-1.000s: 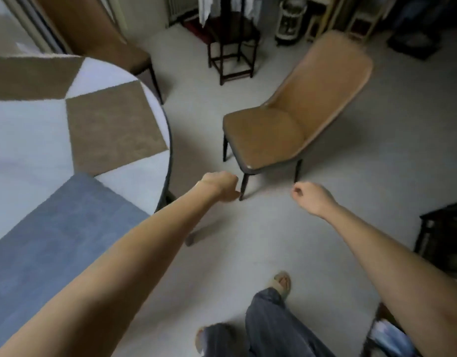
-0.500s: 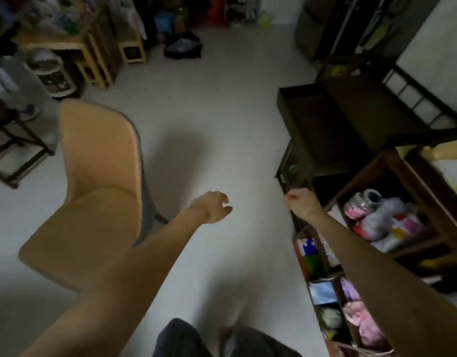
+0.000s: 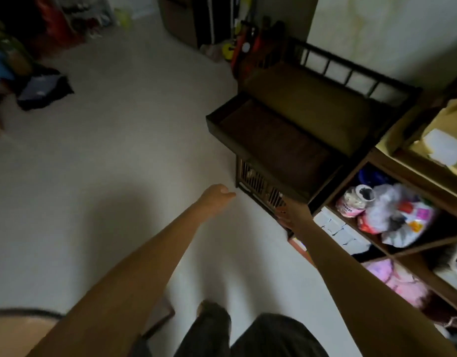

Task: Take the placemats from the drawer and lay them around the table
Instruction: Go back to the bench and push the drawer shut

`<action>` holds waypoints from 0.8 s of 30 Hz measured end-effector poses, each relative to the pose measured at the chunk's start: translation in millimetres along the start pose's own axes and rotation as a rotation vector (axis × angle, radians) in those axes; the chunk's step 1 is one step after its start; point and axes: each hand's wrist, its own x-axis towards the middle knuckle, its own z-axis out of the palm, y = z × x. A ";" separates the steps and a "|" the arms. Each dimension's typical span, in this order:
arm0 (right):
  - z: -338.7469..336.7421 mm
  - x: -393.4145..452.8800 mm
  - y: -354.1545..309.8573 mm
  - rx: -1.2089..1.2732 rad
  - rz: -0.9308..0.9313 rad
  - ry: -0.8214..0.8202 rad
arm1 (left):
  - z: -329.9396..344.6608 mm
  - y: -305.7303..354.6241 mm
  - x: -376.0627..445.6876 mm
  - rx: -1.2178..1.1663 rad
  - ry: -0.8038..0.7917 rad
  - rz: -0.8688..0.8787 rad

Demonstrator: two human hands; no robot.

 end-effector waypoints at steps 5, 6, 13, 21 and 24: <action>51.9 17.6 -21.1 0.254 0.046 0.029 | -46.1 39.1 75.0 -0.217 -0.017 -0.087; 59.0 24.0 -25.3 0.293 0.058 0.042 | -49.7 43.8 88.9 -0.258 -0.029 -0.106; 109.3 91.5 -64.9 0.618 0.147 0.072 | -68.6 74.9 185.7 -0.467 -0.124 -0.261; 136.5 134.9 -95.4 0.940 0.320 0.271 | -63.4 105.6 253.3 -0.646 -0.216 -0.442; 142.0 147.6 -105.6 1.113 0.292 0.383 | -55.5 115.3 277.8 -0.663 -0.238 -0.476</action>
